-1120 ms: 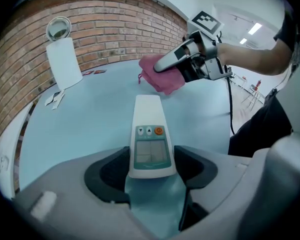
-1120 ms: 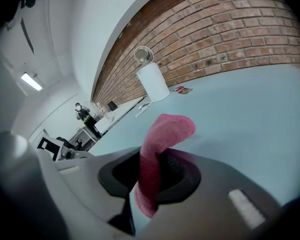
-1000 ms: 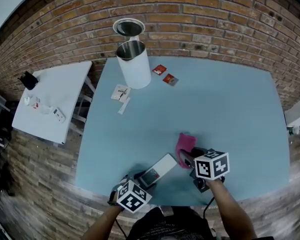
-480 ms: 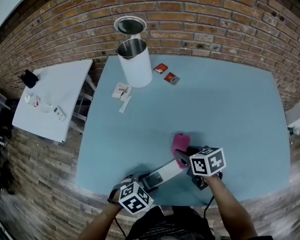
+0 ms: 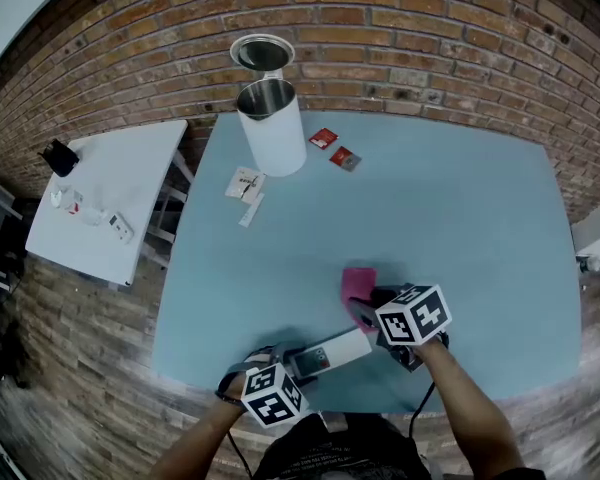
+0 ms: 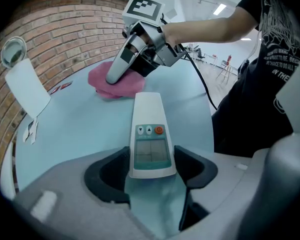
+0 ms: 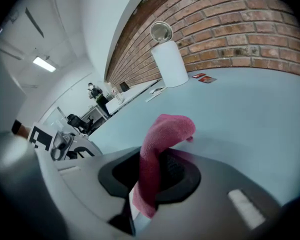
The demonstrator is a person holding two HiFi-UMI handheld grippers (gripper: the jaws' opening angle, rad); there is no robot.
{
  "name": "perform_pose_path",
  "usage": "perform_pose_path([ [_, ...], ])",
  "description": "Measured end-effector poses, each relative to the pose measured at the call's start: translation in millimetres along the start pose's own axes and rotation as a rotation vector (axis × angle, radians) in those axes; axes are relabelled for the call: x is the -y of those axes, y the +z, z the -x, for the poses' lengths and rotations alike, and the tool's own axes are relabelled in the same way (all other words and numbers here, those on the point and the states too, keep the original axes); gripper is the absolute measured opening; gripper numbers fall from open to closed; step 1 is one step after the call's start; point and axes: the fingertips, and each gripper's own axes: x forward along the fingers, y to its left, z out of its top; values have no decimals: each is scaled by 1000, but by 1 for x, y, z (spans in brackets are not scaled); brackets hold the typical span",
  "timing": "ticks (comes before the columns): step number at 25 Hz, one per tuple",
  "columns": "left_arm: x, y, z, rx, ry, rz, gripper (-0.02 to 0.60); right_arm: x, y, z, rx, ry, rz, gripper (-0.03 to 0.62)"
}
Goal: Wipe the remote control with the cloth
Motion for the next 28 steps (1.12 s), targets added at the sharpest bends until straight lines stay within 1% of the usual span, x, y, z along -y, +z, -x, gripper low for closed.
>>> perform_pose_path([
  [2,-1,1,0,-1,-1,-27,285,0,6,5,-30,6,107,78],
  [5,-2,2,-1,-4,-23,-51,285,-2,13,7,-99,8,322,78],
  [6,-3,2,-1,-5,-32,-56,286,-4,12,5,-124,20,377,78],
  [8,-3,3,-2,-4,-49,-62,287,-12,6,-2,-168,64,431,78],
  [13,-2,4,-3,-2,-73,-70,285,-39,-18,-23,-251,174,433,78],
  [19,-3,6,-3,-7,-91,-103,287,-75,-18,-40,-275,307,390,78],
  [24,-2,8,-4,-15,-106,-127,287,-96,-16,-54,-289,375,367,78],
  [28,-2,9,-3,-17,-109,-131,287,-108,-12,-63,-281,410,312,78],
])
